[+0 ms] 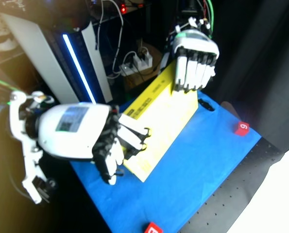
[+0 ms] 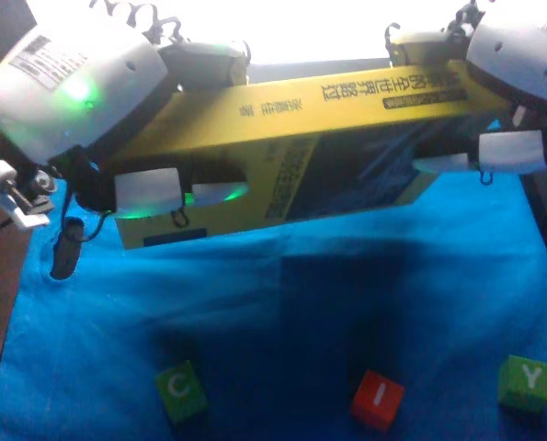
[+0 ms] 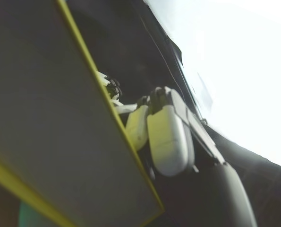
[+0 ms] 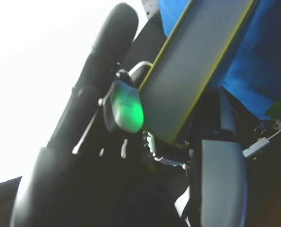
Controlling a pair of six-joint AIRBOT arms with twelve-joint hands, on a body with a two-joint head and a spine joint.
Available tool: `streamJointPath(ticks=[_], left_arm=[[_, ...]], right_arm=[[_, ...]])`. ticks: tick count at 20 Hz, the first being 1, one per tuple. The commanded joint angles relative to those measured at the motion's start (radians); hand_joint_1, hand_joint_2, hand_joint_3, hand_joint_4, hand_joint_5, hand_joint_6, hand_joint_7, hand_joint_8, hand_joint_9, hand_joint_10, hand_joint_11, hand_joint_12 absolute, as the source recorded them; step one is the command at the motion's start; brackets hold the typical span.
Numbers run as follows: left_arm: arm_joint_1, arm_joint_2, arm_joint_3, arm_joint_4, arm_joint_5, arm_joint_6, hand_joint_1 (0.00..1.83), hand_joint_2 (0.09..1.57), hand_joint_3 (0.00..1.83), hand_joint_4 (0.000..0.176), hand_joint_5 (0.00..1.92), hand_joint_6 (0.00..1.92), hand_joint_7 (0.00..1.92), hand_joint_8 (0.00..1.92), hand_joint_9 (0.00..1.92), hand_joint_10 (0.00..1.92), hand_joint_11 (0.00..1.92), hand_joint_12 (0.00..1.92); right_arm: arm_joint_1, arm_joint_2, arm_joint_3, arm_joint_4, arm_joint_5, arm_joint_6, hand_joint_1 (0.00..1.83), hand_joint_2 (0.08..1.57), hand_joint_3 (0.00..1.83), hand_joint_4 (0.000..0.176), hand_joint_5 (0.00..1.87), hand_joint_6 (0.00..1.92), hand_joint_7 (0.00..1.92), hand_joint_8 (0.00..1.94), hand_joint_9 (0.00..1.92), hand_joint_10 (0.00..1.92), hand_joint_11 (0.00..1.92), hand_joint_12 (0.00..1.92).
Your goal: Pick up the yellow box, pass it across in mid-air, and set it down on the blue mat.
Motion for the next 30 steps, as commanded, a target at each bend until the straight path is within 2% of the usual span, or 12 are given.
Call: streamJointPath(ticks=[1, 3, 4, 5, 7, 9, 10, 12, 13, 18, 29, 30], left_arm=[[-0.006, 0.006, -0.011, -0.023, -0.198, -0.058, 1.34, 1.20, 0.00, 0.000, 1.20, 1.92, 1.38, 1.92, 1.57, 1.92, 1.67, 1.92], [0.006, 0.013, -0.013, -0.042, -0.207, -0.056, 1.38, 1.18, 0.00, 0.000, 1.25, 1.92, 1.38, 1.92, 1.57, 1.92, 1.66, 1.92], [0.011, 0.015, -0.013, -0.051, -0.207, -0.054, 0.77, 1.10, 0.01, 0.109, 0.25, 0.38, 0.27, 0.38, 0.31, 0.38, 0.33, 0.38], [0.016, 0.017, -0.013, -0.058, -0.208, -0.054, 0.54, 1.05, 0.00, 0.149, 0.01, 0.01, 0.01, 0.01, 0.01, 0.01, 0.01, 0.01], [0.034, 0.029, -0.019, -0.083, -0.213, -0.050, 0.56, 1.05, 0.00, 0.153, 0.00, 0.00, 0.00, 0.00, 0.00, 0.00, 0.00, 0.00], [0.052, 0.042, -0.026, -0.104, -0.225, -0.045, 0.50, 1.04, 0.00, 0.129, 0.00, 0.00, 0.00, 0.00, 0.00, 0.00, 0.00, 0.00], [0.060, 0.047, -0.030, -0.112, -0.231, -0.041, 0.53, 1.02, 0.00, 0.155, 0.00, 0.00, 0.00, 0.00, 0.00, 0.00, 0.00, 0.00], [0.080, 0.063, -0.042, -0.135, -0.256, -0.026, 0.55, 1.01, 0.00, 0.159, 0.00, 0.00, 0.00, 0.00, 0.00, 0.00, 0.00, 0.00], [0.097, 0.074, -0.048, -0.152, -0.273, -0.023, 0.54, 0.98, 0.00, 0.139, 0.00, 0.00, 0.00, 0.00, 0.00, 0.00, 0.00, 0.00], [0.187, 0.121, -0.077, -0.272, -0.342, 0.009, 0.60, 1.01, 0.02, 0.158, 0.00, 0.00, 0.00, 0.00, 0.00, 0.00, 0.00, 0.00], [0.336, 0.162, -0.114, -0.439, -0.470, 0.015, 0.50, 1.05, 0.01, 0.137, 0.00, 0.00, 0.00, 0.00, 0.00, 0.00, 0.00, 0.00], [0.338, 0.163, -0.115, -0.442, -0.473, 0.015, 0.50, 1.05, 0.01, 0.149, 0.00, 0.00, 0.00, 0.00, 0.00, 0.00, 0.00, 0.00]], right_arm=[[0.022, 0.006, 0.016, 0.022, 0.094, -0.027, 1.44, 1.23, 0.00, 0.000, 1.19, 1.92, 1.43, 1.94, 1.56, 1.92, 1.65, 1.92], [0.049, 0.006, 0.016, -0.001, 0.072, -0.027, 1.47, 1.23, 0.00, 0.000, 1.14, 1.92, 1.40, 1.94, 1.55, 1.92, 1.63, 1.92], [0.052, 0.006, 0.016, -0.007, 0.065, -0.027, 1.48, 1.23, 0.00, 0.000, 1.13, 1.92, 1.40, 1.94, 1.56, 1.92, 1.63, 1.92], [0.053, 0.007, 0.016, -0.008, 0.063, -0.027, 1.47, 1.23, 0.00, 0.000, 1.12, 1.92, 1.41, 1.94, 1.56, 1.92, 1.64, 1.92], [0.053, 0.008, 0.015, -0.008, 0.056, -0.027, 1.47, 1.23, 0.00, 0.000, 1.13, 1.92, 1.42, 1.94, 1.57, 1.92, 1.64, 1.92], [0.052, 0.014, 0.013, -0.008, 0.051, -0.027, 1.46, 1.24, 0.00, 0.000, 1.14, 1.92, 1.43, 1.94, 1.57, 1.92, 1.65, 1.92], [0.052, 0.019, 0.011, -0.008, 0.051, -0.027, 1.44, 1.24, 0.00, 0.000, 1.15, 1.92, 1.43, 1.94, 1.57, 1.92, 1.65, 1.92], [0.052, 0.035, 0.003, -0.008, 0.051, -0.027, 1.45, 1.24, 0.00, 0.000, 1.17, 1.92, 1.45, 1.94, 1.59, 1.92, 1.66, 1.92], [0.052, 0.044, -0.002, -0.008, 0.051, -0.027, 1.45, 1.24, 0.00, 0.000, 1.18, 1.92, 1.45, 1.94, 1.59, 1.92, 1.66, 1.92], [0.053, 0.072, -0.040, -0.007, 0.056, -0.027, 1.42, 1.25, 0.00, 0.000, 1.14, 1.92, 1.39, 1.94, 1.54, 1.92, 1.63, 1.92], [0.024, 0.245, -0.131, 0.068, 0.135, -0.027, 1.56, 1.20, 0.00, 0.000, 1.24, 1.92, 1.46, 1.94, 1.59, 1.92, 1.65, 1.92], [0.013, 0.245, -0.128, 0.078, 0.132, -0.027, 1.60, 1.20, 0.00, 0.047, 1.22, 1.92, 1.44, 1.94, 1.57, 1.92, 1.64, 1.92]])
